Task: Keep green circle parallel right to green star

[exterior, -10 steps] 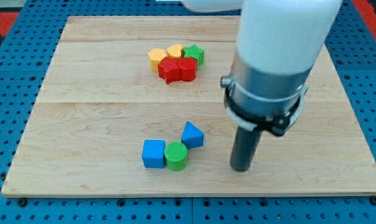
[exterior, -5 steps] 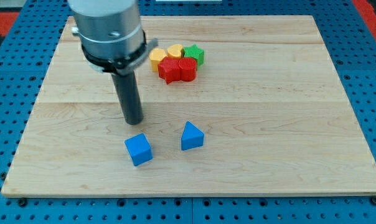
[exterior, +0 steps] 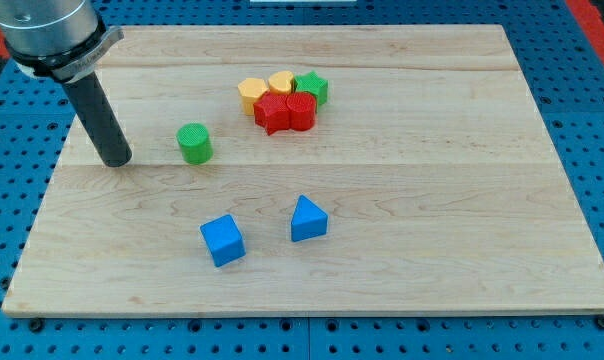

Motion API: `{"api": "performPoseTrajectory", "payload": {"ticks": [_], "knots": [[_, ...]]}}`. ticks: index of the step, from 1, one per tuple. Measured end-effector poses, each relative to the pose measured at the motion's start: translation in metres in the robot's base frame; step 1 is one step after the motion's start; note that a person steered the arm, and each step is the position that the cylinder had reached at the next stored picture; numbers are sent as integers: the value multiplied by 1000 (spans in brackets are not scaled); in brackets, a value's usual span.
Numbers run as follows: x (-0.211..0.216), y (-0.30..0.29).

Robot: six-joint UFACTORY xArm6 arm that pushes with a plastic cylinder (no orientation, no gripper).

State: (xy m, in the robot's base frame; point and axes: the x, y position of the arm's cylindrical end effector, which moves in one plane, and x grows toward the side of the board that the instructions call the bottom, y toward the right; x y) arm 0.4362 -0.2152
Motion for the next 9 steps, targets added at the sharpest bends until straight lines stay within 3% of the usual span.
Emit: {"api": "performPoseTrajectory", "payload": {"ticks": [8, 9], "knots": [[-12, 4], [-15, 58]]}}
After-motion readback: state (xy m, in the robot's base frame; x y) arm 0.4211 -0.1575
